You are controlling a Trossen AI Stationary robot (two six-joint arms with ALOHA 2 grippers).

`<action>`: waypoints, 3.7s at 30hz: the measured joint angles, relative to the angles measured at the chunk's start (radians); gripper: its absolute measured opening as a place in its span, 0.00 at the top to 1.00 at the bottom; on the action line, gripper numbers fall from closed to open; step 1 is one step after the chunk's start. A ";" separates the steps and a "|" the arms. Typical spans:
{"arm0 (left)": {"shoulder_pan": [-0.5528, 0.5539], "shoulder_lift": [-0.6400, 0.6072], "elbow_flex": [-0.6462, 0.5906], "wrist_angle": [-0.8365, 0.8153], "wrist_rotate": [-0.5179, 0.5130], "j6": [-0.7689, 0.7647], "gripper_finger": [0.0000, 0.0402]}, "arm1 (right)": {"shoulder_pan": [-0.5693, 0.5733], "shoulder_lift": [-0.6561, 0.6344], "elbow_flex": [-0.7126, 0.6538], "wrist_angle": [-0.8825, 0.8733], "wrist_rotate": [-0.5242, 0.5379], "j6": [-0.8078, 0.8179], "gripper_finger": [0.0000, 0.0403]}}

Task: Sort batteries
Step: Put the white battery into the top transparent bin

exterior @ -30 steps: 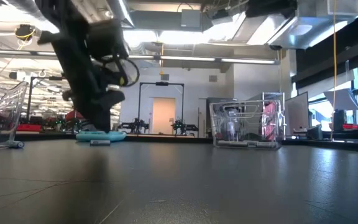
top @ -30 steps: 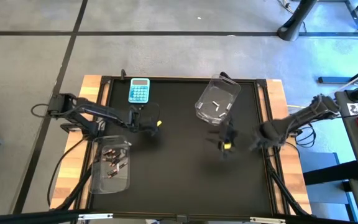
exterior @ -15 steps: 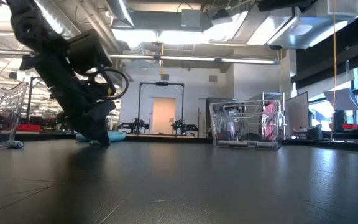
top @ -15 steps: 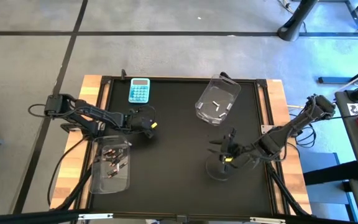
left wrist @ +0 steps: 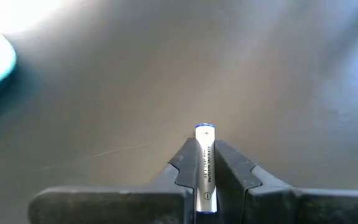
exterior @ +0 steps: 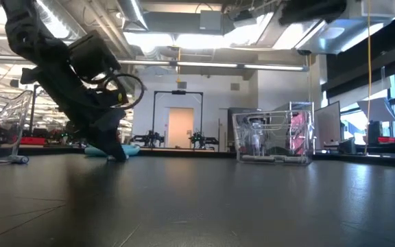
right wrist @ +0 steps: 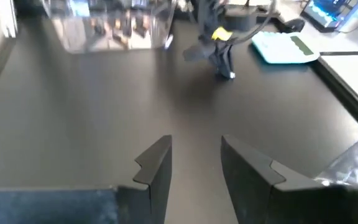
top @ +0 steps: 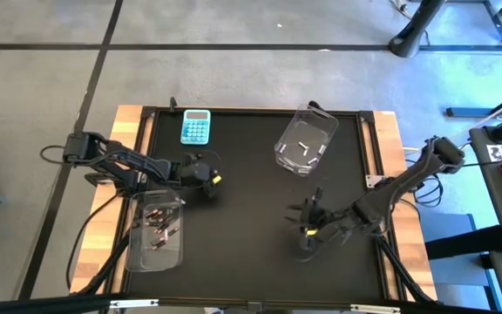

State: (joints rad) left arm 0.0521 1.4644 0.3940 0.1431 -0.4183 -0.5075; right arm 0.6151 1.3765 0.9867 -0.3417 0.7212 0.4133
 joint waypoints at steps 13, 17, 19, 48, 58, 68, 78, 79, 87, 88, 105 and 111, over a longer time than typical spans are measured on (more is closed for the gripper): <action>-0.204 -0.038 0.004 0.500 0.151 0.277 0.95 | 0.000 0.251 0.000 0.260 -0.025 -0.146 0.66; -0.297 -0.038 0.004 0.619 0.215 0.405 0.95 | -0.038 0.299 0.000 0.446 -0.092 -0.310 0.66; -0.329 -0.038 0.009 0.655 0.249 0.441 0.95 | -0.066 0.324 0.000 0.537 -0.162 -0.428 0.66; -0.386 -0.040 0.066 0.586 0.278 0.433 0.94 | -0.242 0.493 0.220 0.513 -0.265 -1.243 0.71; -0.386 -0.040 0.066 0.575 0.284 0.411 0.94 | -0.243 0.495 0.219 0.528 -0.316 -1.257 0.88; -0.386 -0.040 0.066 0.575 0.282 0.410 0.94 | -0.243 0.495 0.219 0.533 -0.347 -1.256 0.69; -0.384 -0.040 0.066 0.575 0.278 0.402 0.93 | -0.243 0.496 0.219 0.564 -0.380 -1.257 0.80; -0.383 -0.041 0.066 0.576 0.280 0.402 0.93 | -0.243 0.496 0.218 0.570 -0.389 -1.258 0.82; -0.373 -0.041 0.066 0.569 0.277 0.389 0.91 | -0.243 0.496 0.218 0.550 -0.359 -1.237 0.94; -0.373 -0.041 0.066 0.570 0.277 0.389 0.91 | -0.242 0.496 0.218 0.549 -0.353 -1.218 0.94; -0.338 -0.041 0.038 0.378 0.110 0.240 0.62 | -0.234 0.240 0.218 0.033 -0.205 -0.744 0.94; -0.340 -0.041 0.038 0.354 0.111 0.216 0.61 | -0.325 -0.047 0.093 -0.031 -0.111 -0.699 0.94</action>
State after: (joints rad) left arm -0.2882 1.4231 0.4316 0.4971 -0.3077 -0.2916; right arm 0.2900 1.3294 1.0797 -0.3725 0.6107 -0.2860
